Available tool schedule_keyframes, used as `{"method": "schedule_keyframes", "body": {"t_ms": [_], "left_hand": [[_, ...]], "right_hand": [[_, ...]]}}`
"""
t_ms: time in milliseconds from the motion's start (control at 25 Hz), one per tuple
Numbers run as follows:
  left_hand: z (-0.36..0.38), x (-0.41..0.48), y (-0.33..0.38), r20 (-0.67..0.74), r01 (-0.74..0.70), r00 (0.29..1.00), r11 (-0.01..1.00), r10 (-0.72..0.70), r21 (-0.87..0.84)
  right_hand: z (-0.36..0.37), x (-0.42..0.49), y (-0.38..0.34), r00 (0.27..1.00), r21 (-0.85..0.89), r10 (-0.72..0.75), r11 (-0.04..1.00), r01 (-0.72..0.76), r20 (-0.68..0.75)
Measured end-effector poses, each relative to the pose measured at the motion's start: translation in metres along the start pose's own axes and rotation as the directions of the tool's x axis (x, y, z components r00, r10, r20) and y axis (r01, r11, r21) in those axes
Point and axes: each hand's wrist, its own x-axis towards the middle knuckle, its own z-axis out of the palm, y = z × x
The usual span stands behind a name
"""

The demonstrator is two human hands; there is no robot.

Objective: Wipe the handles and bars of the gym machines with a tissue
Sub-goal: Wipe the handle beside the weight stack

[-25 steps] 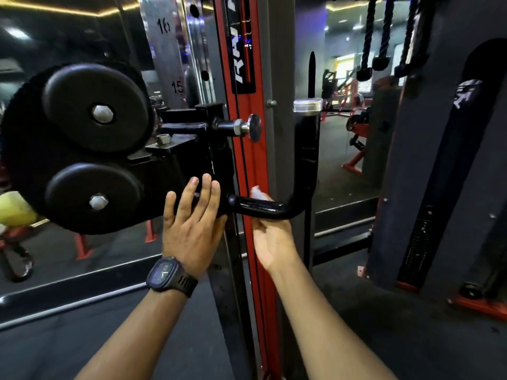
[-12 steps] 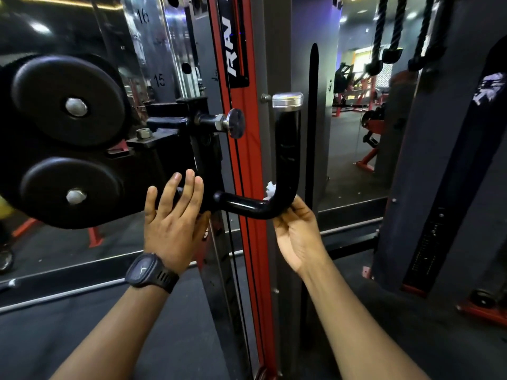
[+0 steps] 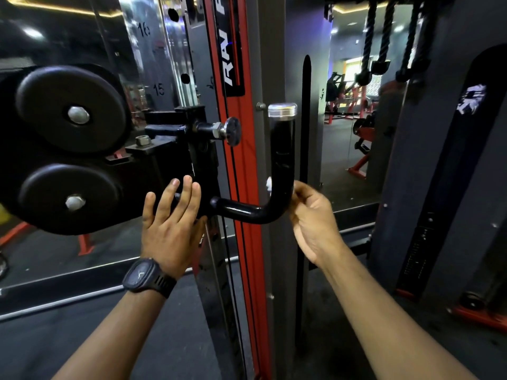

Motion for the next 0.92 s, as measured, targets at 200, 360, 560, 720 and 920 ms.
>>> {"method": "schedule_keyframes", "body": {"t_ms": [200, 360, 560, 720, 920], "left_hand": [[0.001, 0.001, -0.001, -0.008, -0.007, 1.0, 1.0, 0.007, 0.003], [0.002, 0.0, -0.001, -0.008, -0.004, 1.0, 1.0, 0.004, 0.008], [0.005, 0.0, -0.003, -0.002, -0.011, 1.0, 0.999, 0.011, 0.034], [0.004, 0.001, -0.002, -0.004, -0.004, 1.0, 1.0, 0.004, -0.002], [0.003, 0.001, -0.001, 0.002, 0.001, 1.0, 1.0, -0.001, -0.029]], "right_hand": [[0.006, 0.004, -0.021, 0.999, -0.071, -0.033, 0.997, 0.035, 0.028], [0.009, 0.008, -0.04, 0.996, -0.154, -0.057, 0.986, 0.066, 0.062], [0.019, 0.01, -0.059, 0.993, -0.366, -0.071, 0.925, 0.102, 0.096], [0.026, 0.012, -0.069, 0.988, -0.342, -0.13, 0.928, 0.151, 0.083], [0.032, 0.012, -0.071, 0.985, -0.303, -0.168, 0.937, 0.173, 0.042]]}}
